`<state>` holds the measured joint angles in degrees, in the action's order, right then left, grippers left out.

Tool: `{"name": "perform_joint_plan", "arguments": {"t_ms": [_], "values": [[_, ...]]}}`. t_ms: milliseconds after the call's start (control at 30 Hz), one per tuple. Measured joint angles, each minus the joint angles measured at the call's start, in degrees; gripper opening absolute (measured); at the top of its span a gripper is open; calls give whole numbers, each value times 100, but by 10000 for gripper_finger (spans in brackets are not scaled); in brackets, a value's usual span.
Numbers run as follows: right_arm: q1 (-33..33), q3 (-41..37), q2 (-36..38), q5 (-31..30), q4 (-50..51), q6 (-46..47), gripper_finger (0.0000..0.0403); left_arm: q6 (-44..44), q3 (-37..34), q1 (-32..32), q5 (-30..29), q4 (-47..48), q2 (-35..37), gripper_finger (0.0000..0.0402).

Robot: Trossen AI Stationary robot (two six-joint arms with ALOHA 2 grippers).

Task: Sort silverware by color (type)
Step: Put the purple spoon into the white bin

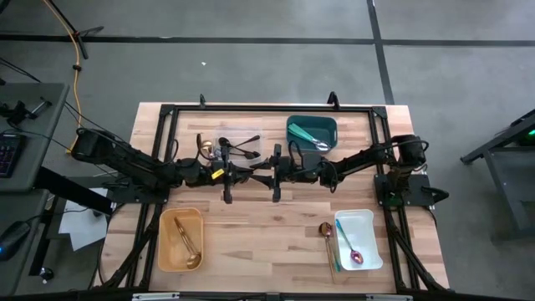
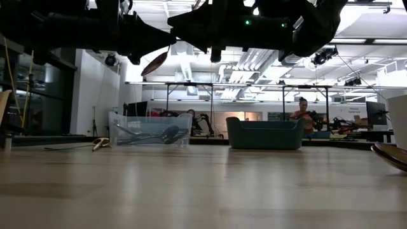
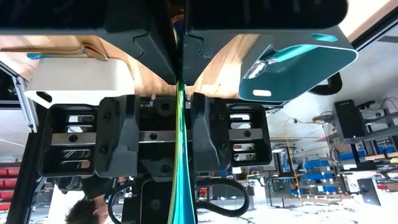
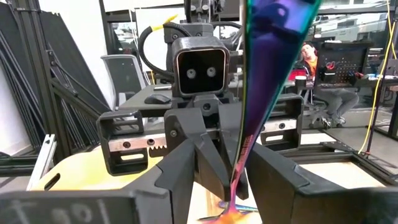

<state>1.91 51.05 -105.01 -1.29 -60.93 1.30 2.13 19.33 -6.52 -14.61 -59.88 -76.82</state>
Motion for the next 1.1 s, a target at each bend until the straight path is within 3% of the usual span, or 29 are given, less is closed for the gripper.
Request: {"name": "perform_joint_plan", "arguments": {"t_ms": [1100], "values": [[0,0,0,-1,156,-20,138,151,-4,0,-13,13,0,1]]}}
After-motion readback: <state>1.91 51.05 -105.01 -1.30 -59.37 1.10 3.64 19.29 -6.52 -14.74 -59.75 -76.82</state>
